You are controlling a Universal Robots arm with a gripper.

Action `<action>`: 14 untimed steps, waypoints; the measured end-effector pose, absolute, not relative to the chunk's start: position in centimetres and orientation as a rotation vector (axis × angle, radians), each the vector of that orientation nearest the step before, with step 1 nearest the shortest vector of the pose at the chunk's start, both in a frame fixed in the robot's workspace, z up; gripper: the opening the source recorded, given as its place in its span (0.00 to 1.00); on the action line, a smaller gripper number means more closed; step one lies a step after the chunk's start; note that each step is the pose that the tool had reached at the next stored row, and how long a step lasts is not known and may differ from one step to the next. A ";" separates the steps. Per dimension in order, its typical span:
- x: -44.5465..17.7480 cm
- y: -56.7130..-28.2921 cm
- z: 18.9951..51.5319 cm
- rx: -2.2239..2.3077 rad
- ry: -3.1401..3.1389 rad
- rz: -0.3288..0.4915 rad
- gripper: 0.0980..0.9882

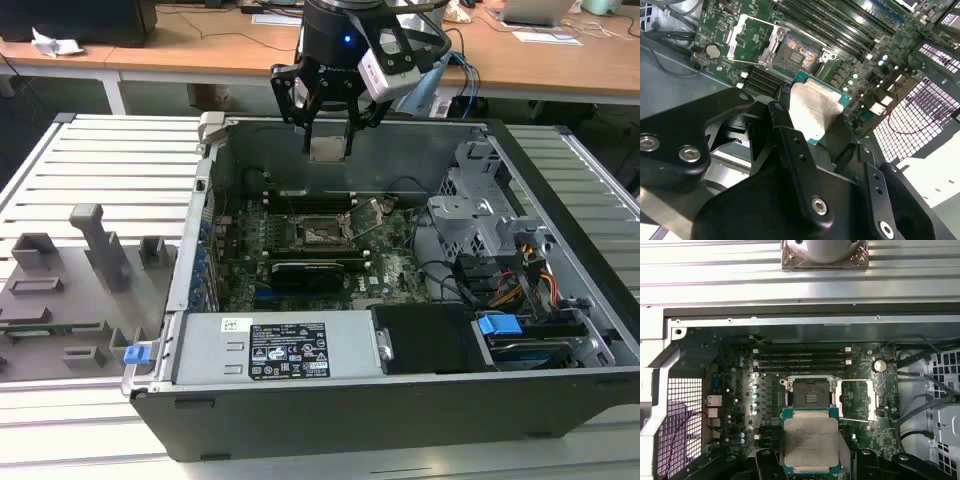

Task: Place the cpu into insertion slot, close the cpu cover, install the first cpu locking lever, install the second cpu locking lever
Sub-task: 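Place the cpu into insertion slot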

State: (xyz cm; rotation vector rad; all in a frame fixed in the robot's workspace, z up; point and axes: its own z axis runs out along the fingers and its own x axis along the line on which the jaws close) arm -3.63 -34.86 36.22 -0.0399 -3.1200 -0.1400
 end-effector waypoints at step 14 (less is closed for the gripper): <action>-3.6 -34.9 36.2 -0.128 -3.120 -0.141 0.48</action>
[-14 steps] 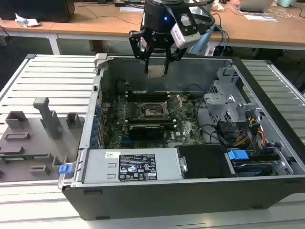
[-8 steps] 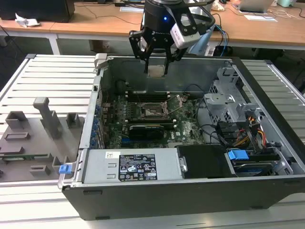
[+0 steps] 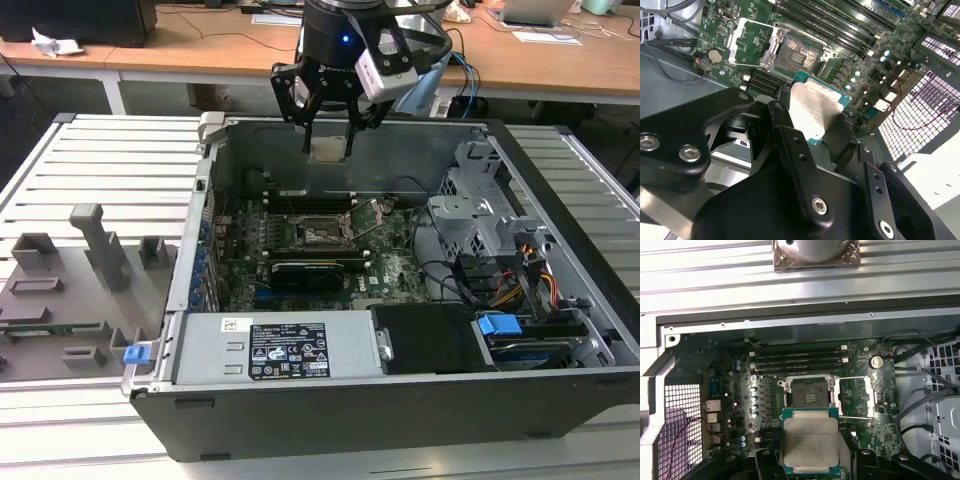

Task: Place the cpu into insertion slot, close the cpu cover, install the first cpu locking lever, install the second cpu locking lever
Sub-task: 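Place the cpu into insertion slot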

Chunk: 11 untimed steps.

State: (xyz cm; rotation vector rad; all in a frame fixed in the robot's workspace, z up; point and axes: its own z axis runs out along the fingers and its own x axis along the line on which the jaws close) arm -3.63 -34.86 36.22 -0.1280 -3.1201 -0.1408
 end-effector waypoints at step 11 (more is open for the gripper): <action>-3.6 -34.9 36.2 -0.190 -3.119 -0.141 0.48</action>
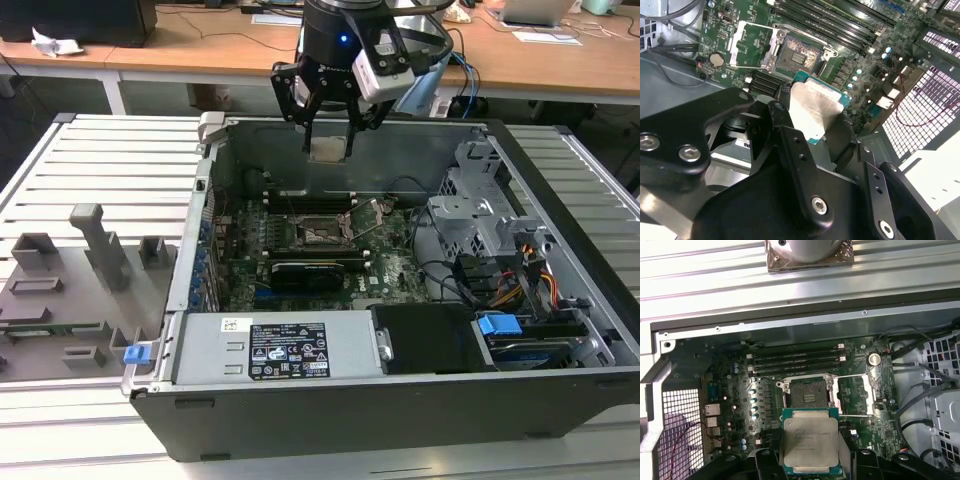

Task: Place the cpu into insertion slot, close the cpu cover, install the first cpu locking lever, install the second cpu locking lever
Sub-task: 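Place the cpu into insertion slot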

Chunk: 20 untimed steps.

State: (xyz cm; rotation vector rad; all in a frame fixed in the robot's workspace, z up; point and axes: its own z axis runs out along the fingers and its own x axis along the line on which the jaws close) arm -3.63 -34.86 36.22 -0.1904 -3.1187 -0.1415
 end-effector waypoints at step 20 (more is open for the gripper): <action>-3.6 -34.9 36.2 -0.228 -3.117 -0.142 0.48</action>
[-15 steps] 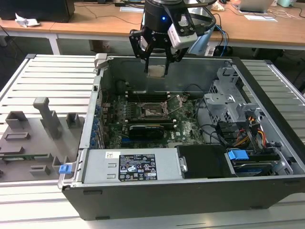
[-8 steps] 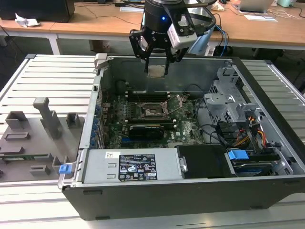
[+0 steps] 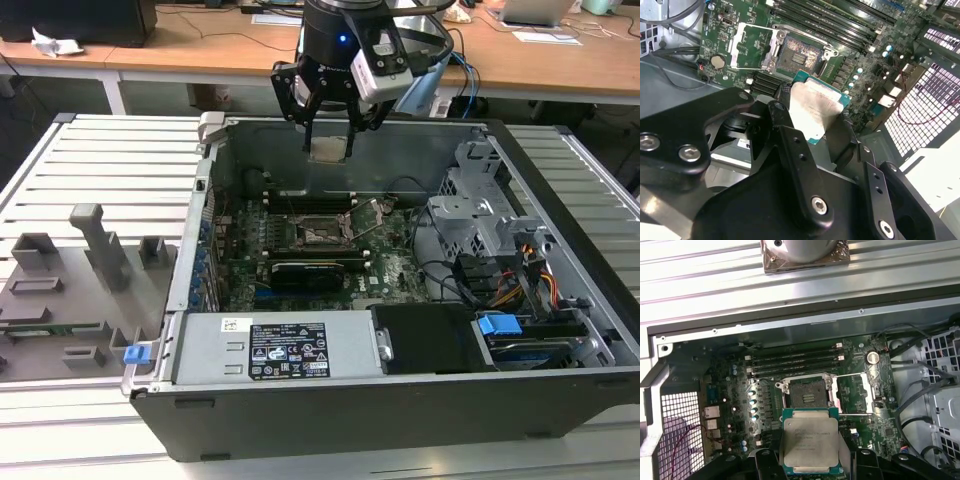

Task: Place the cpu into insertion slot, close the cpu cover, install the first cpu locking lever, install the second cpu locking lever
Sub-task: 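Place the cpu into insertion slot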

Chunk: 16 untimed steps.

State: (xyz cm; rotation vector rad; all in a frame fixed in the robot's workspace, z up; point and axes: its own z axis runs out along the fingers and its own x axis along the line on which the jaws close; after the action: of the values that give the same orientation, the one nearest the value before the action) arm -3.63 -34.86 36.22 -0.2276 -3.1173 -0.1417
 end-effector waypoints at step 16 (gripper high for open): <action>-3.6 -34.9 36.2 -0.261 -3.116 -0.142 0.48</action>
State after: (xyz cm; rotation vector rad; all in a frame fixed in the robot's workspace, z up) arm -3.63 -34.86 36.22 -0.2610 -3.1157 -0.1419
